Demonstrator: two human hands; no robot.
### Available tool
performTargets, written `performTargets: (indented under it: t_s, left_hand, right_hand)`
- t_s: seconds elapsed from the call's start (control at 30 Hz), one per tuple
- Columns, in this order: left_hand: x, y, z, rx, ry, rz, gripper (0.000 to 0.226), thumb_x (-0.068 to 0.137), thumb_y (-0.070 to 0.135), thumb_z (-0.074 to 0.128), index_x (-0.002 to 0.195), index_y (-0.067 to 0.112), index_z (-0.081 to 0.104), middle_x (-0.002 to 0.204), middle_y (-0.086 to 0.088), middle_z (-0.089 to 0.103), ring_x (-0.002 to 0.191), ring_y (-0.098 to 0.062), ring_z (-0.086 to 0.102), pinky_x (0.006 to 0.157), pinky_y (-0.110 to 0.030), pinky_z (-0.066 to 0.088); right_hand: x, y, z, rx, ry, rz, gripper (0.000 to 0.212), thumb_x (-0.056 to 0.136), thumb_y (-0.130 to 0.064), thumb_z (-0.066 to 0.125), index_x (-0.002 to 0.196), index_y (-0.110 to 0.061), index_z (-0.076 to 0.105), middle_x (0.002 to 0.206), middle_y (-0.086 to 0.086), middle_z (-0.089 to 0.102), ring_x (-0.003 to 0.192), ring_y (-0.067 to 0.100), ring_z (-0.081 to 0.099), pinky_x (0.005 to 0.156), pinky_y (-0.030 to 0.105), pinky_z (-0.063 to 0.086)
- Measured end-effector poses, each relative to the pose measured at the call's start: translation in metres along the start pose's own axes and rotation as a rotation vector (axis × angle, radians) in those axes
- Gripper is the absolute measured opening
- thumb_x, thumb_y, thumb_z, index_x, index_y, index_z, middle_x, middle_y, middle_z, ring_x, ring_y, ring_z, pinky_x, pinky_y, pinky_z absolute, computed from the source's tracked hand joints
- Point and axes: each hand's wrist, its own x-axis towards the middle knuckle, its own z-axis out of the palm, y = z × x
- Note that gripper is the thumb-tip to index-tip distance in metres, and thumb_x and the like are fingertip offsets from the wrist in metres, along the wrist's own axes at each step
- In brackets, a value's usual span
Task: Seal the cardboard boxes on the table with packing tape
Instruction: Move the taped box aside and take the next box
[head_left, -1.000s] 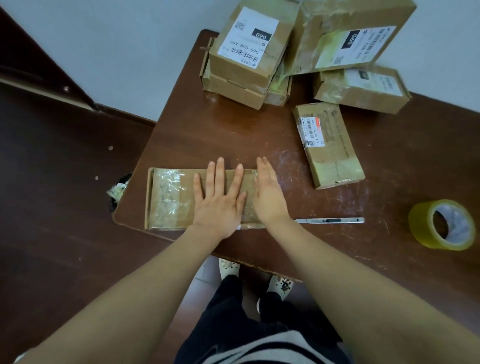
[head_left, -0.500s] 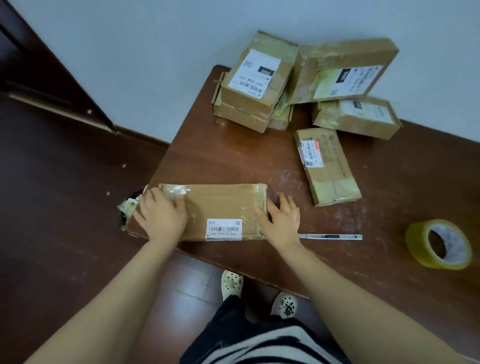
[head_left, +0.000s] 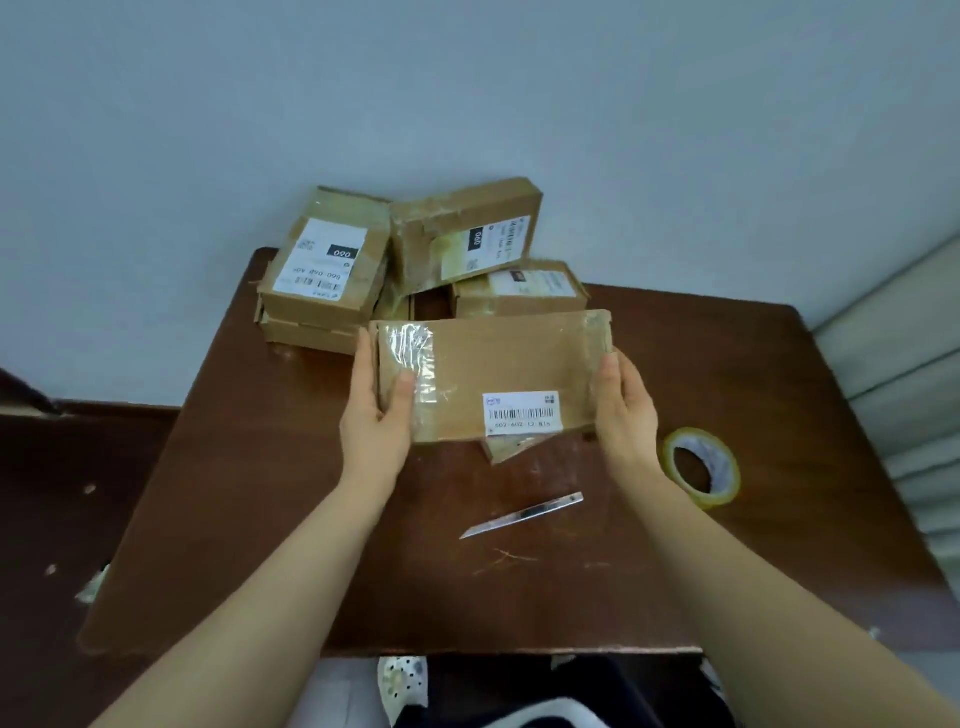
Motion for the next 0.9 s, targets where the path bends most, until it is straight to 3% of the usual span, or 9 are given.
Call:
performTargets:
  t_s: [0.17,0.27,0.33,0.43,0.53,0.6,0.7,0.8,0.9]
  left_hand:
    - [0.006,0.037,0.078,0.007,-0.079,0.113,0.061,0.096,0.034,0.052,0.149,0.039,0.021,0.127,0.044,0.033,0.116,0.018,0.039,0.097,-0.013,0.033]
    - [0.001,0.048,0.136,-0.018,-0.123,0.067,0.055,0.099,0.035,0.045,0.147,0.046,0.020,0.147,0.024,0.033,0.128,0.000,0.037,0.103,-0.024,0.033]
    - [-0.002,0.052,0.177,-0.083,-0.171,0.018,0.054,0.100,0.026,0.039,0.144,0.052,0.021,0.149,0.023,0.032,0.129,-0.001,0.038,0.103,-0.024,0.036]
    - [-0.008,0.055,0.242,-0.038,-0.177,-0.097,0.064,0.095,0.014,0.040,0.146,0.049,0.020,0.121,0.036,0.053,0.098,0.008,0.056,0.085,-0.015,0.046]
    - [-0.016,0.056,0.305,-0.004,-0.094,-0.218,0.057,0.094,0.014,0.054,0.146,0.021,0.032,0.135,0.007,0.054,0.113,-0.009,0.054,0.100,-0.028,0.044]
    - [-0.018,0.058,0.345,0.038,-0.094,-0.252,0.043,0.092,0.015,0.059,0.133,0.020,0.048,0.134,-0.003,0.054,0.112,-0.014,0.054,0.097,-0.030,0.045]
    - [-0.020,0.064,0.394,0.096,-0.197,-0.279,0.048,0.089,0.013,0.061,0.135,0.022,0.050,0.127,0.004,0.057,0.107,-0.011,0.055,0.087,-0.022,0.046]
    - [-0.020,0.067,0.432,0.209,-0.250,-0.345,0.060,0.089,0.015,0.063,0.144,0.021,0.039,0.139,0.001,0.050,0.129,-0.018,0.045,0.109,-0.036,0.037]
    - [-0.011,0.073,0.468,0.202,-0.308,-0.422,0.064,0.090,0.006,0.060,0.147,0.014,0.032,0.144,-0.004,0.045,0.126,-0.022,0.047,0.105,-0.036,0.042]
  right_hand:
    - [0.037,0.013,-0.062,0.234,0.168,0.129,0.028,0.096,-0.049,0.046,0.093,-0.035,0.070,0.082,-0.022,0.071,0.080,-0.003,0.066,0.067,0.015,0.050]
    - [0.064,0.026,-0.104,0.162,0.249,0.070,0.041,0.100,-0.044,0.038,0.065,-0.034,0.058,0.058,-0.022,0.060,0.055,-0.008,0.054,0.051,0.009,0.040]
    - [0.086,0.040,-0.137,0.156,0.255,0.049,0.039,0.100,-0.042,0.038,0.069,-0.033,0.059,0.062,-0.022,0.062,0.058,-0.008,0.054,0.054,0.011,0.041]
    - [0.129,0.071,-0.193,0.197,0.214,0.103,0.020,0.098,-0.040,0.043,0.094,-0.036,0.062,0.082,-0.021,0.066,0.075,-0.005,0.061,0.056,0.010,0.045]
    - [0.168,0.109,-0.245,0.208,0.182,0.210,0.025,0.094,-0.034,0.051,0.117,-0.024,0.051,0.099,-0.007,0.057,0.081,0.010,0.062,0.046,0.021,0.051]
    - [0.189,0.128,-0.274,0.185,0.187,0.243,0.028,0.093,-0.032,0.053,0.119,-0.021,0.053,0.106,0.001,0.056,0.083,0.016,0.063,0.046,0.021,0.052]
    - [0.217,0.154,-0.309,0.148,0.179,0.267,0.021,0.095,-0.026,0.051,0.112,-0.025,0.063,0.114,0.003,0.059,0.090,0.013,0.062,0.065,0.029,0.059]
    - [0.241,0.175,-0.335,-0.041,0.215,0.276,0.029,0.096,-0.024,0.047,0.121,-0.024,0.063,0.123,0.004,0.062,0.112,0.023,0.056,0.099,0.044,0.046]
    - [0.265,0.188,-0.349,-0.034,0.266,0.284,0.030,0.096,-0.017,0.049,0.122,-0.016,0.064,0.118,0.006,0.066,0.110,0.026,0.058,0.096,0.034,0.045]
